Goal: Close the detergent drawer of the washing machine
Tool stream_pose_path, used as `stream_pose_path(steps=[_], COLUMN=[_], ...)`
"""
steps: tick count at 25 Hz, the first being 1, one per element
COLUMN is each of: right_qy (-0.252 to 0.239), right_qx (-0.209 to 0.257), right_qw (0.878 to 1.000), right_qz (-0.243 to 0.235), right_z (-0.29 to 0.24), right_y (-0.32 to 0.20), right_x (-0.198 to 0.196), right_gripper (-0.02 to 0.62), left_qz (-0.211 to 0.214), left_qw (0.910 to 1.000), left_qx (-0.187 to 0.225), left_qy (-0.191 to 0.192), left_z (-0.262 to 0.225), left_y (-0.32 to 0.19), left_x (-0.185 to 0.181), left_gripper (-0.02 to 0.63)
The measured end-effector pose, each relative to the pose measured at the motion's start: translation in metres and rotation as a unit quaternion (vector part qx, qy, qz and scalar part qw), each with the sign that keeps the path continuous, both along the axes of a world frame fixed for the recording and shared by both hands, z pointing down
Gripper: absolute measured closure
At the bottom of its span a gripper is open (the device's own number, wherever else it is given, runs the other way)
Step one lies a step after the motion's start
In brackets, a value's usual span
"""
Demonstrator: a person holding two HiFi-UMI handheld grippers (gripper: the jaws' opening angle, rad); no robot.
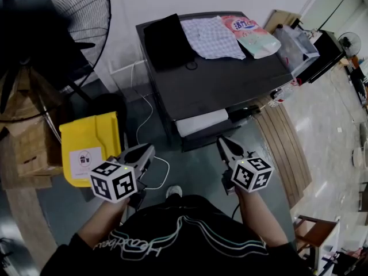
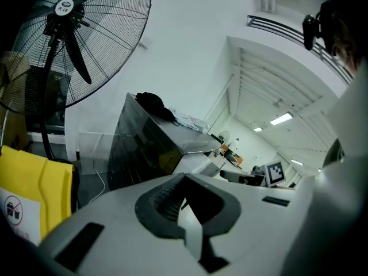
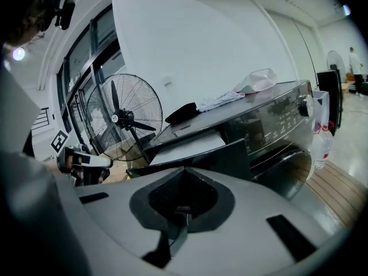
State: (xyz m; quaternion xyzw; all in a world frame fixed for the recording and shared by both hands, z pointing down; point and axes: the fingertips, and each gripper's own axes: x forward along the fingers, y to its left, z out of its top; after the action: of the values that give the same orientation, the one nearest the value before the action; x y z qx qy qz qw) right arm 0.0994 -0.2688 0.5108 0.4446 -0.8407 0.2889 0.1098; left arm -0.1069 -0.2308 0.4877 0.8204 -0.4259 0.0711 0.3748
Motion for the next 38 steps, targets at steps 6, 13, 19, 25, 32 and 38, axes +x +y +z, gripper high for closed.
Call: stream_pose_path(steps=[6,13,19,25,32,38], right_qy=[0.0,-0.003,0.004,0.003,-0.004,-0.007], right_qx=[0.002,0.006,0.009,0.009,0.008,0.0], right_qw=[1.0,1.0,1.0,1.0,1.0,1.0], right_qz=[-0.002,-0.01,-0.009,-0.006,0.001,-0.005], right_z=[0.0,-0.001,-0.002,-0.002,-0.002,-0.002], right_y=[-0.013,-0.021,-0.022,-0.021,-0.025,-0.043], right_x=[-0.007,-0.012,-0.012,-0.011,-0.012,-0.022], right_gripper=[0.569,0.569,0.569,0.569,0.569,0.569], left_qz=[-0.013,-0.022,-0.017,-0.018,-0.022,-0.028], left_qw=[0.9999,0.9997,0.9998,0.9998,0.9997,0.9995], left_qx=[-0.005,-0.004,-0.006,-0.011,-0.012,-0.012], left_qy=[0.003,0.005,0.002,-0.003,-0.008,-0.012], left_z=[0.003,0.005,0.005,0.008,0.008,0.008], left_y=[-0.008,-0.023,-0.03,-0.027,-0.022,-0.022], left_x=[-0.012,-0.018,-0.013,-0.013,-0.018,-0.028], left_gripper=[0.583,0.583,0.583,0.583,0.583,0.583])
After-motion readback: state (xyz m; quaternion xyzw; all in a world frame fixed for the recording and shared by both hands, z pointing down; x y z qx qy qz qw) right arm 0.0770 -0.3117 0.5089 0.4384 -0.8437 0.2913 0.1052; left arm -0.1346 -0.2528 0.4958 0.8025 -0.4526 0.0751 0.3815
